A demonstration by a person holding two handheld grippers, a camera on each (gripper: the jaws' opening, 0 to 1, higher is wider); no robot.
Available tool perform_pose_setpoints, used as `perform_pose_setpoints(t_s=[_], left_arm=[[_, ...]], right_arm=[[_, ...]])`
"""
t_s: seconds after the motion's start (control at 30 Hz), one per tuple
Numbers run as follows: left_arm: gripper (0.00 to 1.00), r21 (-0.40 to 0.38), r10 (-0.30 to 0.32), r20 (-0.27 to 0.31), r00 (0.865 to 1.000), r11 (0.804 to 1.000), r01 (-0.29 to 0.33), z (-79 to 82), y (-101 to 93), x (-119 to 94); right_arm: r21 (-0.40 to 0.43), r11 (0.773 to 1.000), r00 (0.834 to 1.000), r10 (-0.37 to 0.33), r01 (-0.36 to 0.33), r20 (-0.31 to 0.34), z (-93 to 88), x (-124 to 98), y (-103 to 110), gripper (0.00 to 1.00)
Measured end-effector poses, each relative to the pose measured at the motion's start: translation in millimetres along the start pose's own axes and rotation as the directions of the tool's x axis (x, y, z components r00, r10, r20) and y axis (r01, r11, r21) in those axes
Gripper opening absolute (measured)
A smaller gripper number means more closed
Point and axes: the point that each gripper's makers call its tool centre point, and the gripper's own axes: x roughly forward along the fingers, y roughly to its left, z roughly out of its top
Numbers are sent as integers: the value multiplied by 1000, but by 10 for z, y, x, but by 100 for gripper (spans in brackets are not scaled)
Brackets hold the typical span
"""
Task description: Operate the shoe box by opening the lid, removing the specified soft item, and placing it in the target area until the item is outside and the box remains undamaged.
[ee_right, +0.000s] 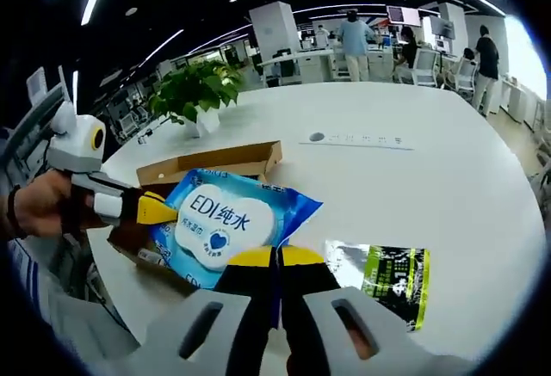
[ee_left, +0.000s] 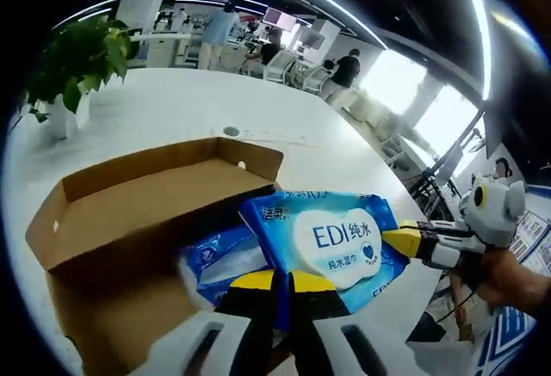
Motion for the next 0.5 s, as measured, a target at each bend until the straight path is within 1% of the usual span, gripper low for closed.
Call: perform_pose_setpoints(t_s=[0.2, 0.5], left_arm=[[4, 36, -32, -19, 999, 999, 32, 38, -262, 170], [4, 77, -66, -58, 996, 995, 70, 14, -588, 406]], right_arm=[[34, 999, 999, -35, 35, 13, -42, -173, -267, 0], [75, 994, 997, -79, 77, 20, -172, -407, -594, 0]])
